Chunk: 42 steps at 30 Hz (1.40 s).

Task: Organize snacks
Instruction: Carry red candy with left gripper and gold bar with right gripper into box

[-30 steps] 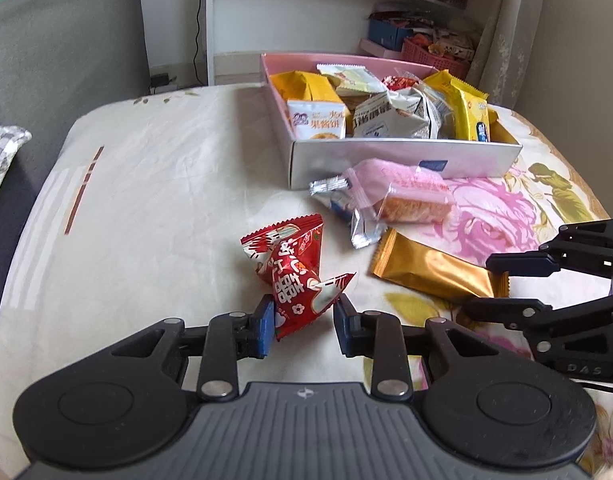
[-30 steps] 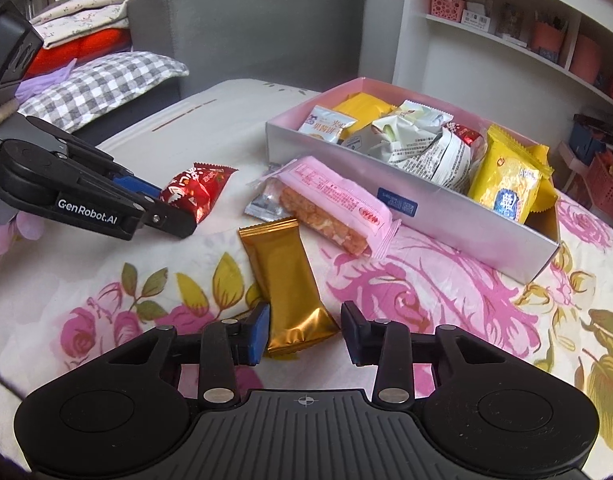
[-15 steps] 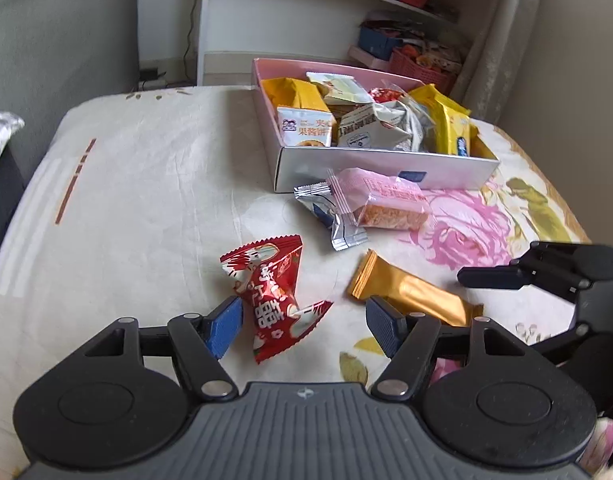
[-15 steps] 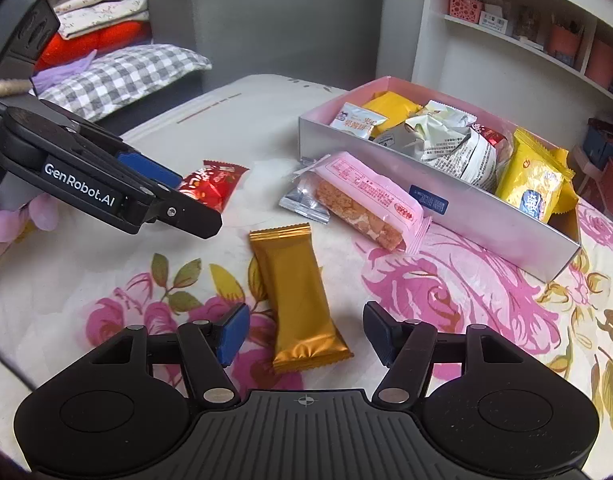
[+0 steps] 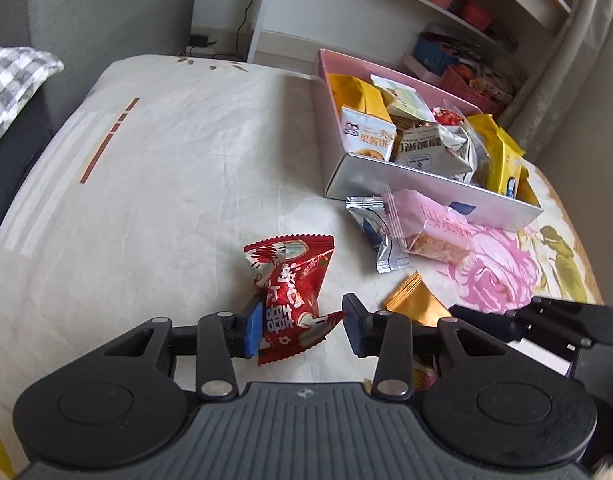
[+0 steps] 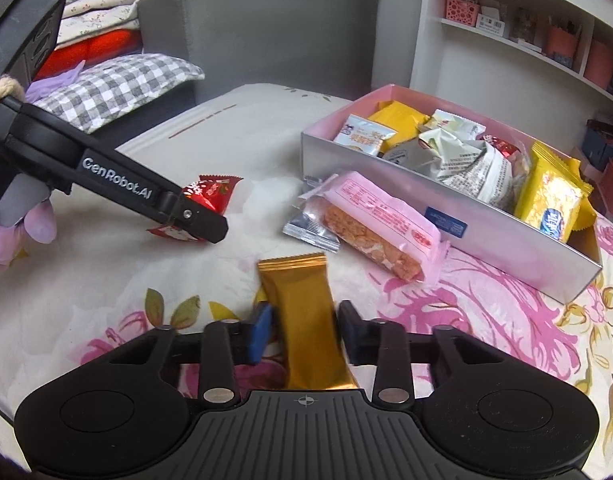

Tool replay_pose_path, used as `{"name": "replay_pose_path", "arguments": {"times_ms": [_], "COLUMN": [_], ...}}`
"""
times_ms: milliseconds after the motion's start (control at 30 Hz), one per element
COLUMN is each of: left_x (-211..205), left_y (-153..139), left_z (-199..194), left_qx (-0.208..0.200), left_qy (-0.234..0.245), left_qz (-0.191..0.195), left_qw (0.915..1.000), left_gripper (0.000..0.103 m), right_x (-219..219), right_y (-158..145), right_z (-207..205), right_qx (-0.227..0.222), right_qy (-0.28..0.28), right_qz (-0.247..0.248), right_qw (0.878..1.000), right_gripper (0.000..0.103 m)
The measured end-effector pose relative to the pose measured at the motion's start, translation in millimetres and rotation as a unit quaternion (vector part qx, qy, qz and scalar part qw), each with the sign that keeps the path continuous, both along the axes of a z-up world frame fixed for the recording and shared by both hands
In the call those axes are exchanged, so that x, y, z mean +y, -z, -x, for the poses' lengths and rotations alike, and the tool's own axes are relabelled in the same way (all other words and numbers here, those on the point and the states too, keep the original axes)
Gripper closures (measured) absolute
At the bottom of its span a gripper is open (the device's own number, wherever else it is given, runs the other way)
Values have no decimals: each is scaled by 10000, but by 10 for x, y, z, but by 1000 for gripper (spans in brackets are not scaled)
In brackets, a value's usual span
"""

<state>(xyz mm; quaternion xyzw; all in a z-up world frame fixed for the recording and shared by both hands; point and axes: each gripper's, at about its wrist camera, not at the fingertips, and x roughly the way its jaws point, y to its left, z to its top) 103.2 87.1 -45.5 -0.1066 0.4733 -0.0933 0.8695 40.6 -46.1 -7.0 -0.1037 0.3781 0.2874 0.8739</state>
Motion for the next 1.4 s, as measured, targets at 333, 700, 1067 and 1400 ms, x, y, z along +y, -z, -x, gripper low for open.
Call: {"name": "replay_pose_path", "arguments": {"times_ms": [333,700,1067,1400], "left_x": [52,4,-233,-508], "left_y": [-119,-366,-456,-480], "left_z": [23,-23,-152,-527], "left_qx": [-128,-514,-908,-1128], "left_qy": [30,-141,-91,107], "left_qz": [51,219,100,-478], "left_qw": [9999,9983,9958,9924], "left_gripper": [68,68,68,68], "right_x": [-111,-463,-808,-1133], "right_y": [-155,-409,-539,-510], "right_z": [-67,-220,-548,-1133], "right_qx": [50,46,133,292], "right_qy": [243,874,1677,2374], "right_qz": [-419,-1167,-1769,-2373], "right_qw": [9988,9893,9697,9415], "right_gripper": [76,76,76,76]}}
